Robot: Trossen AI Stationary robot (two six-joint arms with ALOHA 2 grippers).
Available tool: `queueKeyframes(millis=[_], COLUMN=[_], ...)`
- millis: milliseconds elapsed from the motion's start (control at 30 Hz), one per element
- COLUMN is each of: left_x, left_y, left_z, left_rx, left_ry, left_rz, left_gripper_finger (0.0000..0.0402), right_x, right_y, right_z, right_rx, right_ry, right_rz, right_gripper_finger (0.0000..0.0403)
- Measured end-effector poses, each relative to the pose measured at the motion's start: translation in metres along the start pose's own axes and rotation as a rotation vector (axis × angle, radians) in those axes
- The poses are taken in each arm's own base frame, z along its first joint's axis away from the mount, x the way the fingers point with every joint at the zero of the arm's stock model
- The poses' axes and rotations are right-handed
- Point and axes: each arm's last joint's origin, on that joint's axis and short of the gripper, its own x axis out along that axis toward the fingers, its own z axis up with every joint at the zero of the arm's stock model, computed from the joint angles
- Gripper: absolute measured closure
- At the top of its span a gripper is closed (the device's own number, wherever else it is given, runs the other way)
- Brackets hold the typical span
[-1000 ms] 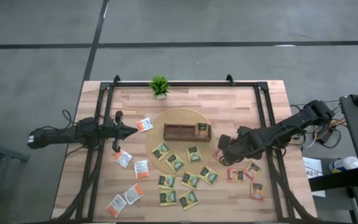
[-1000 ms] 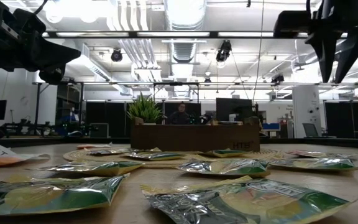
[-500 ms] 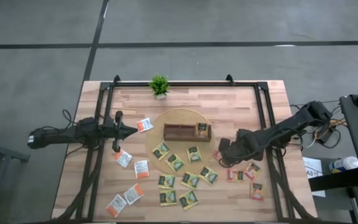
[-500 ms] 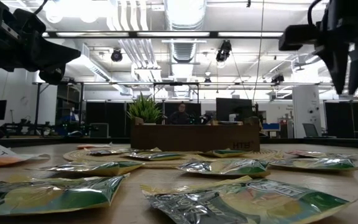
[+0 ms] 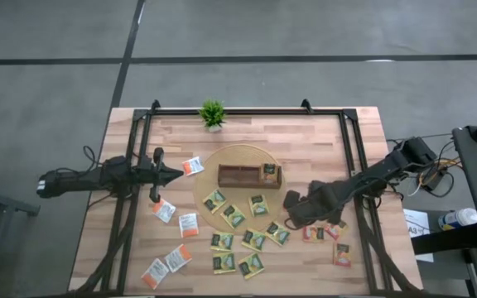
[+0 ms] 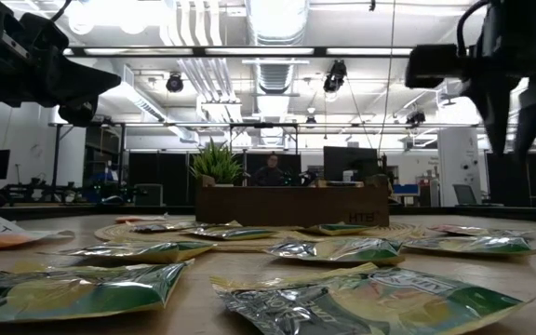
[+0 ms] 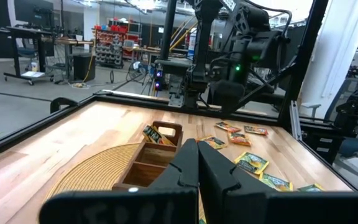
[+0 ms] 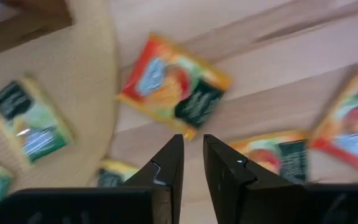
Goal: Pick & Place Tea
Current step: Put the orange tea bag into the right section of the wooden organizer
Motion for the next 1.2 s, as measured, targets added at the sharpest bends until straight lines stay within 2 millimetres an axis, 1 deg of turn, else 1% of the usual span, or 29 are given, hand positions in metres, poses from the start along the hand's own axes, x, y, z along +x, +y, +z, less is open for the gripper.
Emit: queueKeyframes(millis=[133, 333, 467, 633, 800, 1033, 1200], left_x=[0.0, 0.0, 0.0, 0.0, 0.0, 0.0, 0.0], left_y=[0.0, 0.0, 0.0, 0.0, 0.0, 0.0, 0.0], left_z=[0.0, 0.0, 0.0, 0.0, 0.0, 0.0, 0.0], left_rx=[0.0, 0.0, 0.0, 0.0, 0.0, 0.0, 0.0], left_ry=[0.001, 0.001, 0.001, 0.0, 0.0, 0.001, 0.001], left_rz=[0.0, 0.0, 0.0, 0.0, -0.001, 0.0, 0.0], left_gripper_finger=[0.0402, 0.0402, 0.0402, 0.0402, 0.0402, 0.0402, 0.0402], right_x=[0.003, 0.003, 0.002, 0.012, 0.02, 0.018, 0.017], right_y=[0.0, -0.004, -0.007, -0.008, -0.008, -0.008, -0.009], right_z=[-0.004, -0.008, -0.009, -0.012, -0.016, -0.016, -0.016], right_rx=[0.019, 0.001, 0.059, 0.026, -0.146, -0.387, -0.602], right_ry=[0.03, 0.036, 0.033, 0.005, -0.014, 0.002, 0.023], right_rz=[0.029, 0.025, 0.015, -0.02, -0.045, -0.046, -0.05], right_gripper_finger=[0.0344, 0.0344, 0.0344, 0.0344, 0.0344, 0.0344, 0.0344])
